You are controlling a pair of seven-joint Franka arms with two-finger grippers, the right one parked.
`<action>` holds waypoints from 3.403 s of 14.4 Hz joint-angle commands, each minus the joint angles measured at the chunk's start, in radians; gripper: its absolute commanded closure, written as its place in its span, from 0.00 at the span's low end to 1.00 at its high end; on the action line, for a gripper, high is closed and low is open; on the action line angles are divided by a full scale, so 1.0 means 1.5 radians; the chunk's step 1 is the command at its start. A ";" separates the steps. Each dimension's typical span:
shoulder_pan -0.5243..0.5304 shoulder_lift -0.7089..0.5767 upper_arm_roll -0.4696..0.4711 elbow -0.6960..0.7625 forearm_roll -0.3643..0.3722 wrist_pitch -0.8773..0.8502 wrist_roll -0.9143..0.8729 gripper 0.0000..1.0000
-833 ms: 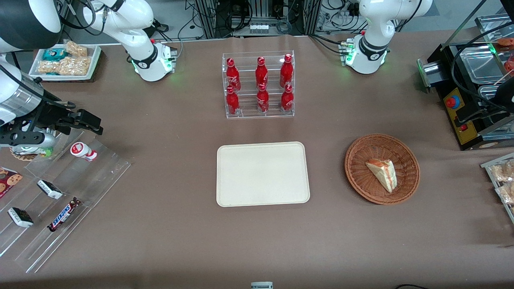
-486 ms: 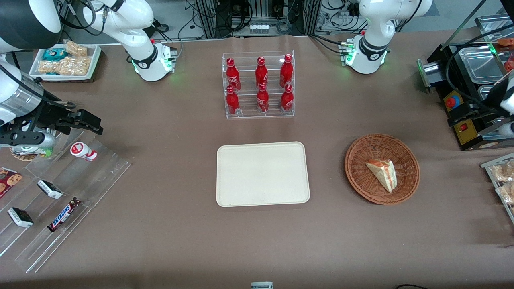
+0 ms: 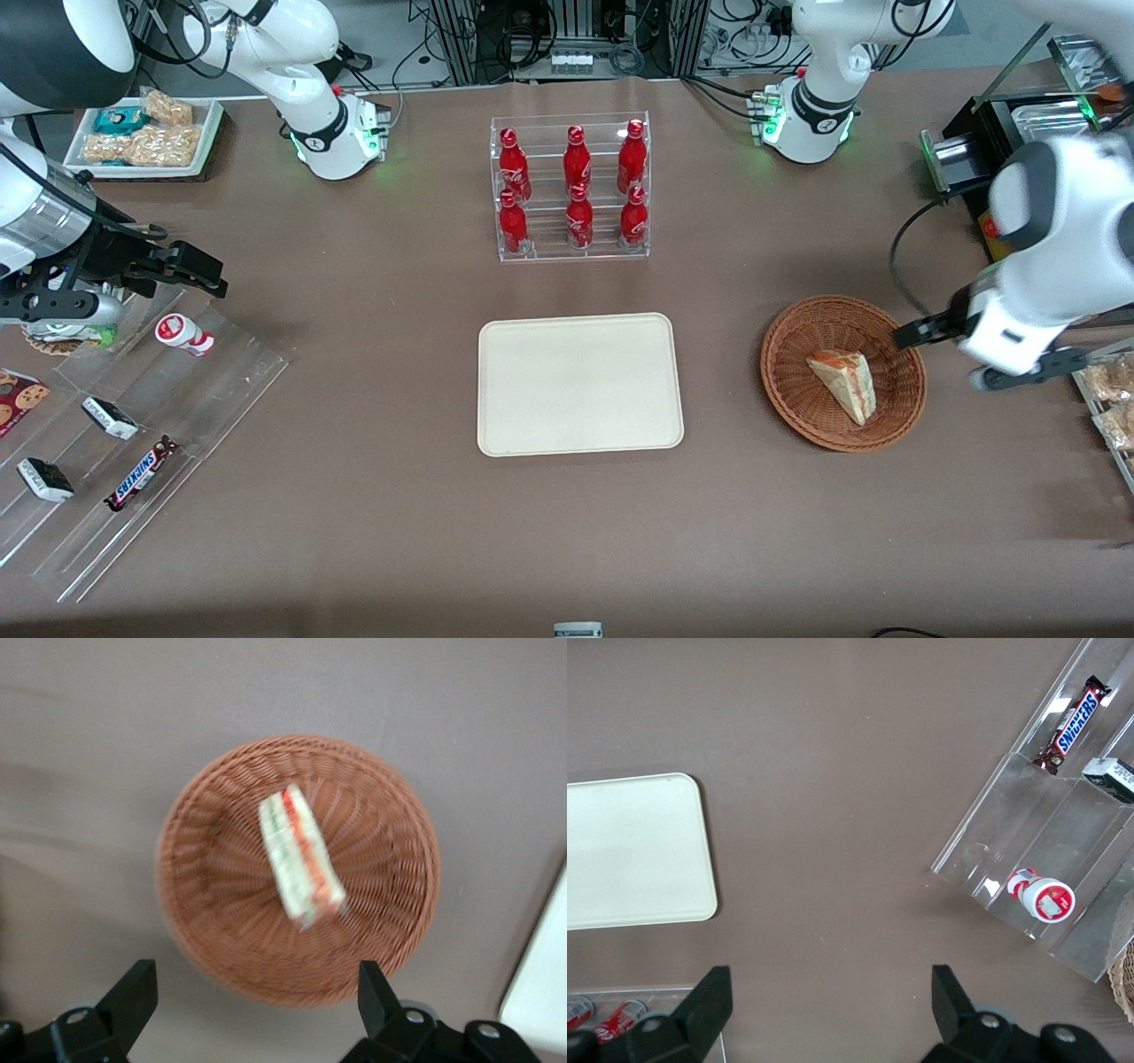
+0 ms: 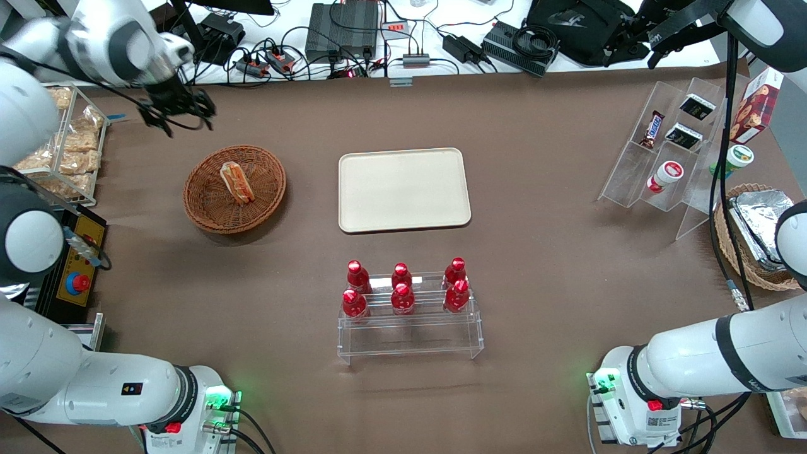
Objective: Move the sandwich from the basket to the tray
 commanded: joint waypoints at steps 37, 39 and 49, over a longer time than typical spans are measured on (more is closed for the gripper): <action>-0.288 0.369 -0.219 0.295 0.195 0.163 -0.348 0.90; -0.290 0.387 -0.220 0.293 0.203 0.188 -0.349 0.39; -0.171 0.160 -0.219 0.279 0.142 -0.022 -0.366 0.00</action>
